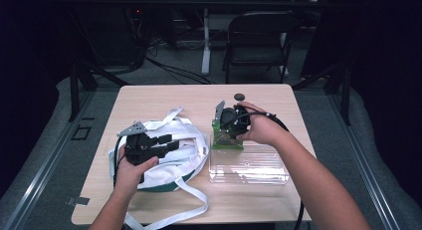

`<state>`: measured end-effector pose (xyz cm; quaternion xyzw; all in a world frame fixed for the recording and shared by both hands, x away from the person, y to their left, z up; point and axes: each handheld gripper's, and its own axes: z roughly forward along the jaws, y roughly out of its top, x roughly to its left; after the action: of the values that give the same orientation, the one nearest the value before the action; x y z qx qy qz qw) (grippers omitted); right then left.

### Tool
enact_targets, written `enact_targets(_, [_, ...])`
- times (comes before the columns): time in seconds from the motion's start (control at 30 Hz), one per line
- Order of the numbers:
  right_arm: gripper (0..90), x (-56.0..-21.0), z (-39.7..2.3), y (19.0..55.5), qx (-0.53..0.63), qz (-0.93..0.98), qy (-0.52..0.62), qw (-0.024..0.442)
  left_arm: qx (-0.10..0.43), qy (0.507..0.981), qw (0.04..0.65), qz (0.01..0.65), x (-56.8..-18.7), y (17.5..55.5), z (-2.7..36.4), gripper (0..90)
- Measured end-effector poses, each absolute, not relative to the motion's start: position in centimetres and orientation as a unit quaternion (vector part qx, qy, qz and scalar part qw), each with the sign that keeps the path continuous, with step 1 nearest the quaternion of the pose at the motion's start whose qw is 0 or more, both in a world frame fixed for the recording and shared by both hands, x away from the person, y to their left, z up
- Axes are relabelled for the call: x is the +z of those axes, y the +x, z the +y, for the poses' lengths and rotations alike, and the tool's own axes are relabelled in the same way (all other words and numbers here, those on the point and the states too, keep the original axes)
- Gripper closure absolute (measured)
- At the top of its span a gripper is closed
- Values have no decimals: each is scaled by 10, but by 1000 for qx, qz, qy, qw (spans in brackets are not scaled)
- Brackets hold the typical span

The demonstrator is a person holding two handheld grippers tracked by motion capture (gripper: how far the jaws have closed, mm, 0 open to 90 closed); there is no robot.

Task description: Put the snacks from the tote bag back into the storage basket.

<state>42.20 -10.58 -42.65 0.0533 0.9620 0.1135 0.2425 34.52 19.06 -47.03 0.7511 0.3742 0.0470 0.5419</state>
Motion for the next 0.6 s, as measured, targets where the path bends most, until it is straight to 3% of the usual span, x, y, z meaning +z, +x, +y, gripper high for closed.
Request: enact_targets(0.6, [468, -420, -109, 419, 128, 958, 58, 251, 47, 754, 536, 375, -473, 350, 189, 507])
